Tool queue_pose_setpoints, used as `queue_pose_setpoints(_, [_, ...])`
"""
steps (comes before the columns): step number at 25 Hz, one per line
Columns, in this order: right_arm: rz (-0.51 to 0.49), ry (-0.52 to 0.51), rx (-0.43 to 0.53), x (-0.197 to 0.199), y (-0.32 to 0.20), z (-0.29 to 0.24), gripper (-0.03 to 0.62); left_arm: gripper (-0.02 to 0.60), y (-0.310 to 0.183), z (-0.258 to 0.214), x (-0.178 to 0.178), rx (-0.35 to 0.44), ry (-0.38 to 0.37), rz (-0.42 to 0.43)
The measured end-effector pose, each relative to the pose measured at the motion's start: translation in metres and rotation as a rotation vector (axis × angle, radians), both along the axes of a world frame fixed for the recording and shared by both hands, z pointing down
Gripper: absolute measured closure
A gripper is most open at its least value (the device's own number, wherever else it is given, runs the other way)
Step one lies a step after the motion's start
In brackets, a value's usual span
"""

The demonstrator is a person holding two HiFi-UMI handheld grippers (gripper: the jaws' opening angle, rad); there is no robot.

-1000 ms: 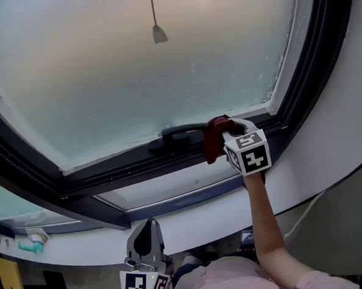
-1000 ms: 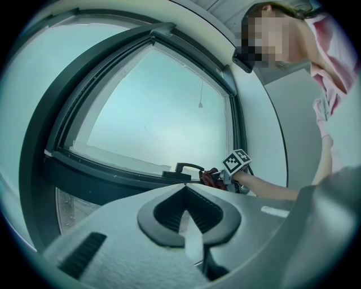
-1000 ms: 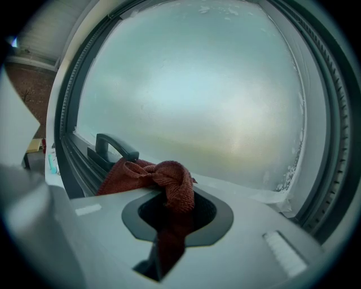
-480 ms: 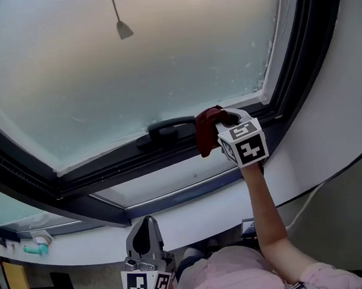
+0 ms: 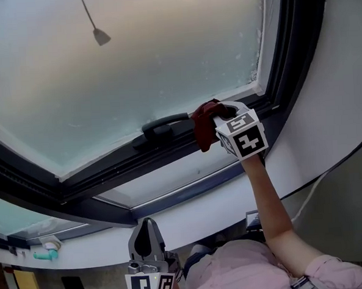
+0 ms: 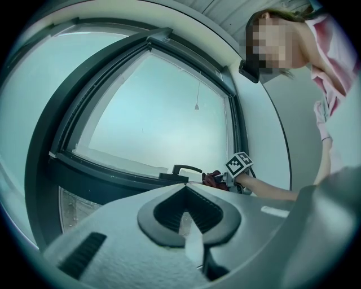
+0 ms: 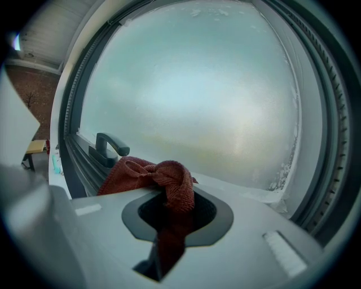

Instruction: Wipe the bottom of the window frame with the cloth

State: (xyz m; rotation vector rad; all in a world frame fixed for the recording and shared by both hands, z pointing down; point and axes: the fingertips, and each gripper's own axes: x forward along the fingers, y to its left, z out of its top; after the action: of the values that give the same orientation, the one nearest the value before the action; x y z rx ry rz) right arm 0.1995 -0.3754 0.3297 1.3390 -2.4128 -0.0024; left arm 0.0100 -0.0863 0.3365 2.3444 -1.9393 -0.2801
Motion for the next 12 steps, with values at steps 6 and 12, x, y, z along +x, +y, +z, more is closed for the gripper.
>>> queue_pose_setpoints(6, [0.012, -0.010, -0.004, 0.010, -0.003, 0.000, 0.537, 0.580, 0.001, 0.000, 0.004, -0.001, 0.000, -0.001])
queue_pose_setpoints(12, [0.012, -0.017, -0.006, 0.014, -0.005, 0.001, 0.537, 0.580, 0.003, -0.001, 0.008, 0.004, -0.002, 0.006])
